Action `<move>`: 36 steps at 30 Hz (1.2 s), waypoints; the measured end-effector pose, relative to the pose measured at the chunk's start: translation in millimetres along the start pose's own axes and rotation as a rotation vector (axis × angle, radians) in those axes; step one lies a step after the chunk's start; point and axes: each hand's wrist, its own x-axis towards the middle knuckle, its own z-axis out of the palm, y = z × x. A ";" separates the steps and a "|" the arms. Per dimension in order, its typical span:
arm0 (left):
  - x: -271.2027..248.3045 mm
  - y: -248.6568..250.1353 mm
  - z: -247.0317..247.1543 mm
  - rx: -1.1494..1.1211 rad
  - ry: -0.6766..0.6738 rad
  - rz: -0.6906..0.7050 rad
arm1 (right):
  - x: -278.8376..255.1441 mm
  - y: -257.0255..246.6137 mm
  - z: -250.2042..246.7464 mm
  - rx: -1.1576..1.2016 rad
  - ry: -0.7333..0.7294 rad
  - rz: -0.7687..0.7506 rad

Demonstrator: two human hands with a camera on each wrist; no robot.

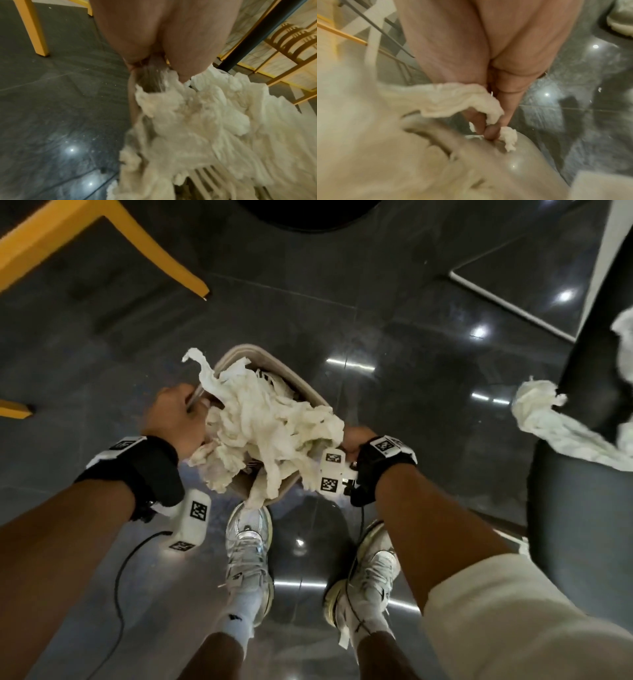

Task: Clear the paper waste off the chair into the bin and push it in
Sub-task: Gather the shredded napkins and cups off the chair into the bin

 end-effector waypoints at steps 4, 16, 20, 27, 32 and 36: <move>-23.8 10.0 -12.6 0.003 -0.087 0.000 | -31.4 -14.1 -17.2 0.154 0.092 -0.120; -50.4 6.0 -11.6 0.045 -0.288 0.045 | -105.4 -37.1 45.3 0.072 0.642 -0.534; -49.7 0.9 -2.6 0.010 -0.299 0.099 | -93.4 -38.0 69.6 -0.238 0.501 -0.632; -36.3 0.9 11.0 -0.081 -0.189 0.181 | -17.1 -35.3 87.9 -0.896 0.195 -0.375; -34.5 2.8 13.6 -0.052 -0.181 0.179 | -1.9 -32.4 89.6 -1.108 0.089 -0.373; -44.5 17.7 -2.6 0.044 -0.206 0.126 | -26.8 -48.5 82.3 -0.892 0.149 -0.393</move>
